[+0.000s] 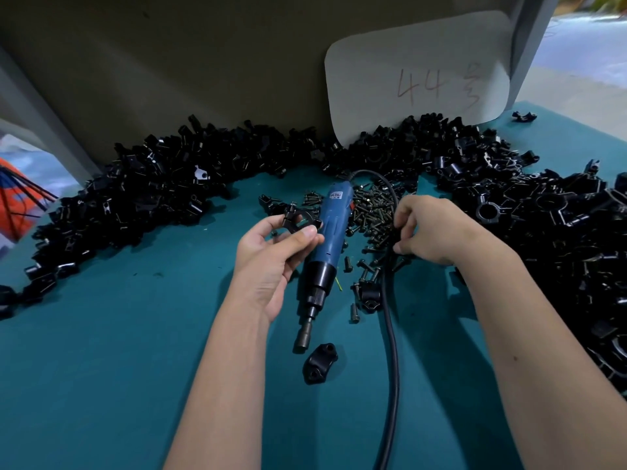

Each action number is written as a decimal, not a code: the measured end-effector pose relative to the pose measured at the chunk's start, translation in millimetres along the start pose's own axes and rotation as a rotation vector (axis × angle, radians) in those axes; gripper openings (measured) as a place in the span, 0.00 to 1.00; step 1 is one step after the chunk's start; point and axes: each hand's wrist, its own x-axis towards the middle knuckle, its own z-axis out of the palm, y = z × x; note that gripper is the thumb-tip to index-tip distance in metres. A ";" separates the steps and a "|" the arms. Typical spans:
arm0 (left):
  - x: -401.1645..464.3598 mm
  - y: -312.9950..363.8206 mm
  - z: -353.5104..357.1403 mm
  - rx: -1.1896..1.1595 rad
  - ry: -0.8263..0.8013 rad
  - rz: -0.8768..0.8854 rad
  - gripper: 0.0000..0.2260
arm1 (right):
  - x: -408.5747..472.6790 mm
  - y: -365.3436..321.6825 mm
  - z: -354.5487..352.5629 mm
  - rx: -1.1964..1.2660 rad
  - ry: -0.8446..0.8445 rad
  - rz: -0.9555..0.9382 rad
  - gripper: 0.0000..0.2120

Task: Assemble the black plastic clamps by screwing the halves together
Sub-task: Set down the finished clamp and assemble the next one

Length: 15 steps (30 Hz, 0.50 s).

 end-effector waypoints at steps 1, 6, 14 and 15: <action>-0.2 0.5 -0.1 0.001 -0.001 0.003 0.32 | 0.7 -1.2 0.0 -0.009 0.001 0.015 0.13; -0.3 1.8 -2.7 -0.012 -0.028 0.006 0.26 | 3.7 -5.5 1.6 -0.007 -0.035 0.049 0.11; -2.2 0.4 -0.4 -0.026 -0.063 -0.020 0.30 | -1.1 -4.3 -10.0 0.234 0.286 -0.055 0.11; -2.6 0.3 0.0 -0.027 -0.072 -0.022 0.30 | -2.6 -9.5 -8.7 0.372 0.334 -0.115 0.08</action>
